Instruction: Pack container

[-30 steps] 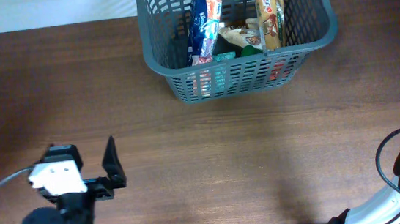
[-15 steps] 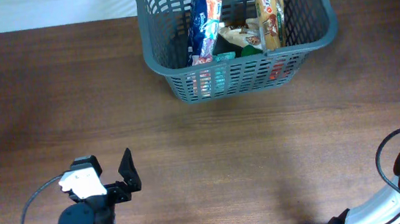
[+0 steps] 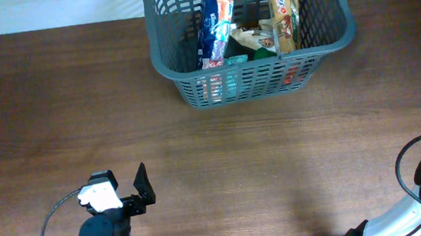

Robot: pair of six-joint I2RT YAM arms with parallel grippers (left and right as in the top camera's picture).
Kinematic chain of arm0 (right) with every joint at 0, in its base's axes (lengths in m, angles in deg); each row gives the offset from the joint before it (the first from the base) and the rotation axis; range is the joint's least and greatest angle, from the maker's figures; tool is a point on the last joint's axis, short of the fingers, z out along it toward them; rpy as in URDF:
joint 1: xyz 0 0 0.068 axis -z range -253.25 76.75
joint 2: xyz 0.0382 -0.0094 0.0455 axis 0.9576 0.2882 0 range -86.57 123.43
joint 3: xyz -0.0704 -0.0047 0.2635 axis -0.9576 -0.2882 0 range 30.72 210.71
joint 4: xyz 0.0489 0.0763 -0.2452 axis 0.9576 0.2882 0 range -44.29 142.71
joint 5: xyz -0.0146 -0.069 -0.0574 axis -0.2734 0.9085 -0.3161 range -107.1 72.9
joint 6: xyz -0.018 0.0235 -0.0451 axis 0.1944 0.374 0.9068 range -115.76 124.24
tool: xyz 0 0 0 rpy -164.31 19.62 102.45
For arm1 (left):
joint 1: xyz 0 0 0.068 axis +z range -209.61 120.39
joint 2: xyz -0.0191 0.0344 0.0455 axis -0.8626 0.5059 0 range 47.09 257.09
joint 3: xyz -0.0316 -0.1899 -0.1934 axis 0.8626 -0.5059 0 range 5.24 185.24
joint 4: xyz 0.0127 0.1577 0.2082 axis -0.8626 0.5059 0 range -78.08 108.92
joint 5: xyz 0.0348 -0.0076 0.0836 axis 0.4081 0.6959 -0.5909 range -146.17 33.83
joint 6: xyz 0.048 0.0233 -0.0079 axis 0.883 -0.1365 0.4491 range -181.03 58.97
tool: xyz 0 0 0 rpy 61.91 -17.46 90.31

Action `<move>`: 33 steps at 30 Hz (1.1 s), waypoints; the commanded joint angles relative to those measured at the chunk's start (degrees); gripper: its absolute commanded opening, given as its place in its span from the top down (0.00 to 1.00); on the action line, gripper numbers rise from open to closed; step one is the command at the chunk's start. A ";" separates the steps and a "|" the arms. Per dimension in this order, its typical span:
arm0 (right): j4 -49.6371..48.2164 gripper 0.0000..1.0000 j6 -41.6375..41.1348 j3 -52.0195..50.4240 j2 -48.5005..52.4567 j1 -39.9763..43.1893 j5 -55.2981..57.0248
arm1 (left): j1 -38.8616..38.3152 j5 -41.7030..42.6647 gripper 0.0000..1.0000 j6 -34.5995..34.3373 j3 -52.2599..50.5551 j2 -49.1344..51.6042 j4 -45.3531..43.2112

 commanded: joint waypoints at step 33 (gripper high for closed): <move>-0.15 0.01 -0.68 -0.44 -0.11 0.20 0.70 | 0.37 -3.28 0.01 13.75 -3.67 -4.04 -1.88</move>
